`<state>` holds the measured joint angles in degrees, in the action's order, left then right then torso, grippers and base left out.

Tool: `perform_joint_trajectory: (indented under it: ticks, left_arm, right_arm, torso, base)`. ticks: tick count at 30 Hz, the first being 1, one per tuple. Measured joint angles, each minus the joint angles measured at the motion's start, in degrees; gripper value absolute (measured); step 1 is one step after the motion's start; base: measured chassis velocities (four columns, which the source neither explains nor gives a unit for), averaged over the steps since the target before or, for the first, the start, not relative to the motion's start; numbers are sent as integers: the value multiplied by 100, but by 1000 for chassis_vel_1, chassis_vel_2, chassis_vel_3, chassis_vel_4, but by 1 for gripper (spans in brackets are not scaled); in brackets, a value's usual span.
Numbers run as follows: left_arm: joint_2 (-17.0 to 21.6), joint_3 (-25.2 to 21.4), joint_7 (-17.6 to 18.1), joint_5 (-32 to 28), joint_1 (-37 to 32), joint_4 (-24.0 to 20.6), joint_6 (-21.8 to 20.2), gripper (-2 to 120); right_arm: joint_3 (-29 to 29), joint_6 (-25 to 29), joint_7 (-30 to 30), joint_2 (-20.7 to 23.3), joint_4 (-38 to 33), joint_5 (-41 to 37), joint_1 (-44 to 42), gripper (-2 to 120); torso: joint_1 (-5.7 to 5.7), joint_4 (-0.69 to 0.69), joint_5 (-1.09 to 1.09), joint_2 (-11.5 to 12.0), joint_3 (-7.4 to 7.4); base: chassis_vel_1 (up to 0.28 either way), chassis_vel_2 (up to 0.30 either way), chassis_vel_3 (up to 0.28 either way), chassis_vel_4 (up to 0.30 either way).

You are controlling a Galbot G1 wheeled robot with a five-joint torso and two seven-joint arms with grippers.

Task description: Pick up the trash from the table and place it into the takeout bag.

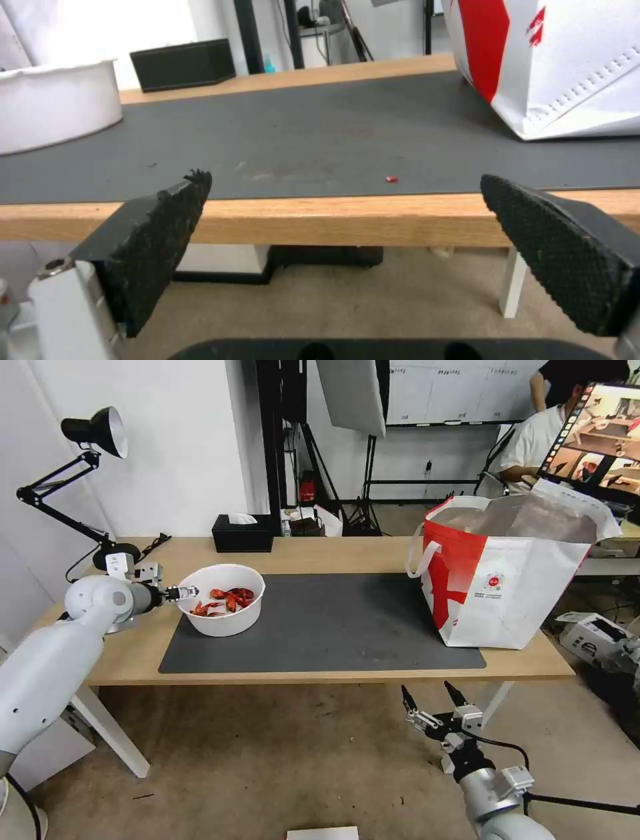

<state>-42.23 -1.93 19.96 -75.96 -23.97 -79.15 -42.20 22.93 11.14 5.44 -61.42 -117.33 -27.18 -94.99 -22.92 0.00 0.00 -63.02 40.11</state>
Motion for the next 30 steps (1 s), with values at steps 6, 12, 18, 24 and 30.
perform_joint_trajectory:
  ticks: [6,12,18,24,30]
  left_arm:
    - [-7,87,94,-111,27,3,4,83]
    - [-14,164,147,-117,94,22,5,64]
    - [-17,149,183,-127,61,11,9,39]
    - [-32,72,207,-149,-25,10,18,19]
    - [-63,-109,202,-258,-148,-29,35,0]
  right_arm:
    - [0,0,0,0,0,0,0,100]
    - [0,0,0,0,0,0,0,100]
    - [0,0,0,0,0,0,0,100]
    - [0,0,0,0,0,0,0,100]
    - [0,0,0,0,0,0,0,100]
  torso:
    - [0,0,0,-1,0]
    - [0,0,0,0,0]
    - [0,0,1,0,0]
    - [1,0,2,-1,-1]
    - [0,-1,-1,-1,0]
  base:
    - [0,0,0,0]
    - [0,0,0,0]
    - [0,0,0,0]
    - [0,0,0,0]
    - [0,0,0,0]
